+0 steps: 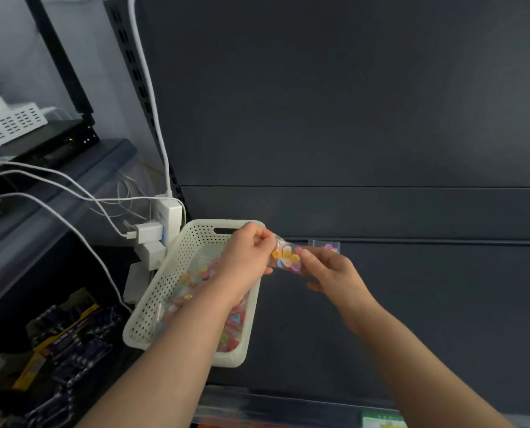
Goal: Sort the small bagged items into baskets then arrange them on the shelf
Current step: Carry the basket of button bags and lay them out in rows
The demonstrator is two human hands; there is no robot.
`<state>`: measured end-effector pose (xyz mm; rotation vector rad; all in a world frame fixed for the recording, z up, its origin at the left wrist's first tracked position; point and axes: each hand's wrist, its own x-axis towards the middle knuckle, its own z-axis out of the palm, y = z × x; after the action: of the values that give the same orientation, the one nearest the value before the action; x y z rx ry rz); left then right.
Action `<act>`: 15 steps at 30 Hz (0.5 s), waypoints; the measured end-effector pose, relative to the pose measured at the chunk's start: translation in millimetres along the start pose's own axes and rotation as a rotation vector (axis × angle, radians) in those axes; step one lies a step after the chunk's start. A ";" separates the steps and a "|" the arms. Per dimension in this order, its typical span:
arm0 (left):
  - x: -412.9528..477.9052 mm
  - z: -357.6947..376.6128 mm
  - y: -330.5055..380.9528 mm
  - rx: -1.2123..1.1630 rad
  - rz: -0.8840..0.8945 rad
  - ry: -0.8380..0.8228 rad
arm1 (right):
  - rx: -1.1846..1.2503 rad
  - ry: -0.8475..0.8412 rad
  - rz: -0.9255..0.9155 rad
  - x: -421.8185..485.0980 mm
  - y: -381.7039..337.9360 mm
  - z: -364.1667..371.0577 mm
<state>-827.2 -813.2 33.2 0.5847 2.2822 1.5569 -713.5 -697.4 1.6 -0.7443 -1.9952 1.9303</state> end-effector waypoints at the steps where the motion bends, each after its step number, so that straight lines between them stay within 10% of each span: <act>1: -0.5 10.0 0.7 0.006 -0.004 -0.013 | 0.038 0.017 0.003 0.1 0.9 -6.3; 15: -0.2 103.5 -18.7 0.042 -0.285 -0.026 | 0.151 0.062 0.210 9.8 43.5 -78.2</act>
<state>-780.7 -736.1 -21.1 0.2717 2.2660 1.3605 -673.0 -626.7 -36.6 -0.9942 -1.7729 2.1169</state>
